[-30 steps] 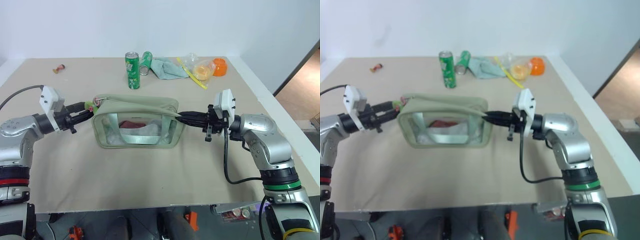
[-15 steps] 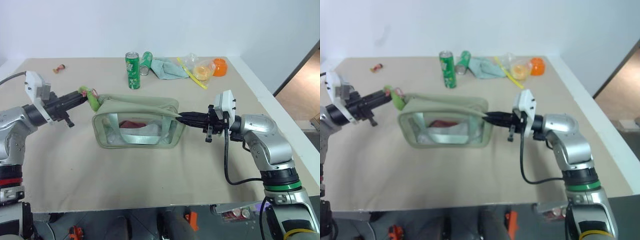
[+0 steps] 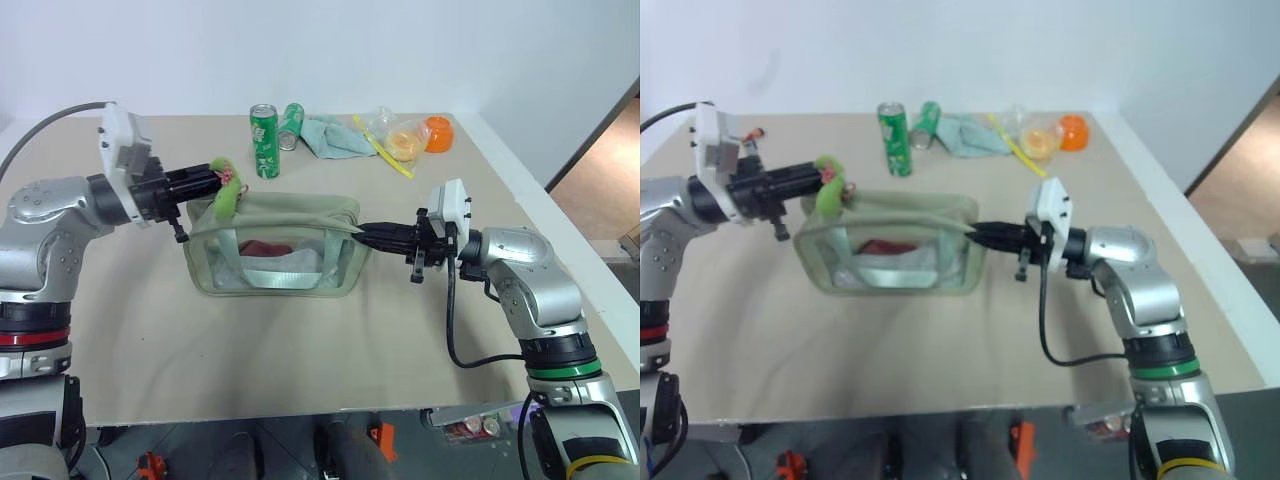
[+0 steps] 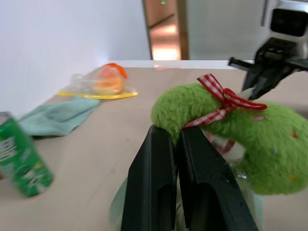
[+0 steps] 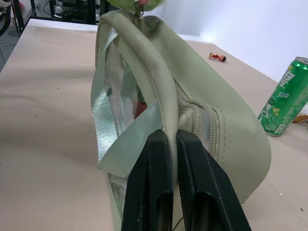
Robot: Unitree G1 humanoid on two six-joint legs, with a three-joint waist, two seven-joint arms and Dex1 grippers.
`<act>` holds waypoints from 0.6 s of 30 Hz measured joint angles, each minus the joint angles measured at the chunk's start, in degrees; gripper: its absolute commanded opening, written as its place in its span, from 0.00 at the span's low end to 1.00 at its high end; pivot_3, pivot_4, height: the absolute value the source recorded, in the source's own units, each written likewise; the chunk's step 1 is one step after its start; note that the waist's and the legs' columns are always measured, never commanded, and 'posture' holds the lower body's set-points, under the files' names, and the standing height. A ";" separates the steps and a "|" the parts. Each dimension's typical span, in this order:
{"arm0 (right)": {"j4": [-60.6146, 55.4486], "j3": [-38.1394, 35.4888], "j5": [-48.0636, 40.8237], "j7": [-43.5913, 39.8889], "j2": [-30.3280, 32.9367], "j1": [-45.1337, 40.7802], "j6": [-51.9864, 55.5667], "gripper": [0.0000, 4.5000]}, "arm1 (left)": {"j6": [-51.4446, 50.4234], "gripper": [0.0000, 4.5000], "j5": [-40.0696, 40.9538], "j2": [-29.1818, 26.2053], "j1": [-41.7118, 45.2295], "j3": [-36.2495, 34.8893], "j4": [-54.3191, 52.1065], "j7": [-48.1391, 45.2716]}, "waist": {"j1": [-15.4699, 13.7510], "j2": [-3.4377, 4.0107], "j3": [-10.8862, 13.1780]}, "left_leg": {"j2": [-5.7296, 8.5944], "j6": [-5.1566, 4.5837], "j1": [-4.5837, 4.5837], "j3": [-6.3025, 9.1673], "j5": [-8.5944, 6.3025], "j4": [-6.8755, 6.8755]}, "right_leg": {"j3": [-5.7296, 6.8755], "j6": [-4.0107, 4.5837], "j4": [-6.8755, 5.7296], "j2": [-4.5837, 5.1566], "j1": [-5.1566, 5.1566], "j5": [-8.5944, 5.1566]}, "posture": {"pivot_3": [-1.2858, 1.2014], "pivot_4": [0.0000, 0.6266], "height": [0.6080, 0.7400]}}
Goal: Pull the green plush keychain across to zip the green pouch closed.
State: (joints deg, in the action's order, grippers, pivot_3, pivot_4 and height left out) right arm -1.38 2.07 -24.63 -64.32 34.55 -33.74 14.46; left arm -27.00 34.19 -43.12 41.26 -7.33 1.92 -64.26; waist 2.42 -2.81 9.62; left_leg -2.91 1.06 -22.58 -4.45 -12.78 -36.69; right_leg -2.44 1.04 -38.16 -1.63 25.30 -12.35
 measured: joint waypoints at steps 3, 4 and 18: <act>-0.01 0.00 0.08 0.41 -0.04 0.02 -0.01 0.00 | -1.07 0.01 -0.49 0.00 0.50 1.56 0.06 -0.34 | 0.00 0.00 0.00 | 0.00 0.00 0.01 0.00 0.00 0.00 | -0.01 0.00 -0.01 0.00 0.00 0.00 | 0.52 0.24 1.00; -0.02 0.00 0.09 0.57 -0.05 0.05 -0.01 0.00 | -1.48 0.01 -0.74 -0.01 0.60 2.47 0.26 -0.66 | 0.00 0.00 0.00 | 0.00 0.00 0.01 0.00 0.00 -0.01 | -0.01 0.00 -0.02 0.00 0.00 0.00 | 0.52 0.24 1.00; -0.25 0.07 0.10 0.84 -0.35 0.13 -0.04 0.00 | -0.45 0.74 -5.78 -3.60 2.96 4.98 4.60 -5.20 | -0.03 0.00 0.00 | 0.08 0.00 -0.02 0.01 0.00 -0.04 | 0.00 -0.05 -0.02 0.03 -0.01 -0.02 | 0.52 0.24 1.00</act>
State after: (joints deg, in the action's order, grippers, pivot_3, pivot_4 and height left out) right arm -1.63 2.14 -24.53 -63.48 34.20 -33.61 14.42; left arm -27.45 28.41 -46.72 44.22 -2.36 6.52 -69.46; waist 2.39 -2.82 9.62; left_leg -2.84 1.05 -22.60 -4.44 -12.77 -36.73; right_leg -2.45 0.99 -38.18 -1.60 25.29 -12.37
